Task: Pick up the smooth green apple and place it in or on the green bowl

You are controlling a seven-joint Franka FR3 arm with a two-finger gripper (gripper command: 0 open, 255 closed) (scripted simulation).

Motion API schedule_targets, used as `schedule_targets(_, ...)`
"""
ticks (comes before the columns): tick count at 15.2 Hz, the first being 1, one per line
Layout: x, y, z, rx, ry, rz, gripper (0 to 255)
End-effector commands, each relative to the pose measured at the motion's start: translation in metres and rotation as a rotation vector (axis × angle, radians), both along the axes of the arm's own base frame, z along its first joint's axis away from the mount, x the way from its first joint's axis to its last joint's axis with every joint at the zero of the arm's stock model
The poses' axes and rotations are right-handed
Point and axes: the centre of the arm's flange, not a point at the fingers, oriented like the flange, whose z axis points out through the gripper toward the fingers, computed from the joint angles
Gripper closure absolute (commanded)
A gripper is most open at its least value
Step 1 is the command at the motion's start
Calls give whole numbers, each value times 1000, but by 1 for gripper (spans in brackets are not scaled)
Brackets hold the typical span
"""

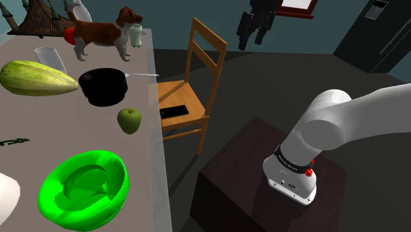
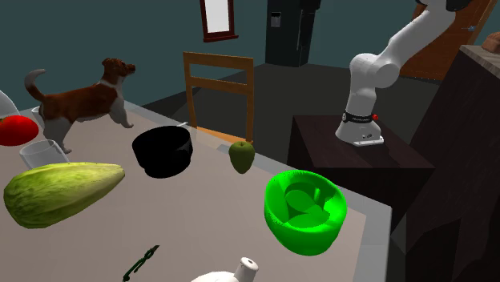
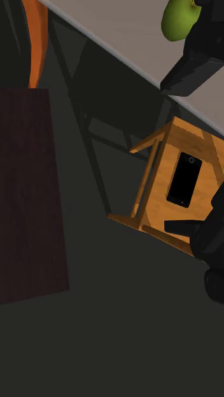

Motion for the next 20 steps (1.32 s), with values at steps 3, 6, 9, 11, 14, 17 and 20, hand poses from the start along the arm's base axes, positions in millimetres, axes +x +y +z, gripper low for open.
schedule_targets(3, 13, 18, -14, 9, 8, -9, 0)
schedule_targets(6, 31, 44, -36, 23, 20, -22, 0)
schedule_targets(9, 50, 70, -57, 37, 31, -35, 0)
schedule_targets(11, 63, 88, -72, 46, 39, -44, 0)
schedule_targets(14, 82, 115, -93, 60, 51, -57, 0)
schedule_targets(17, 101, 141, -114, 73, 63, -70, 0)
schedule_targets(20, 120, 168, -135, 87, 75, -83, 0)
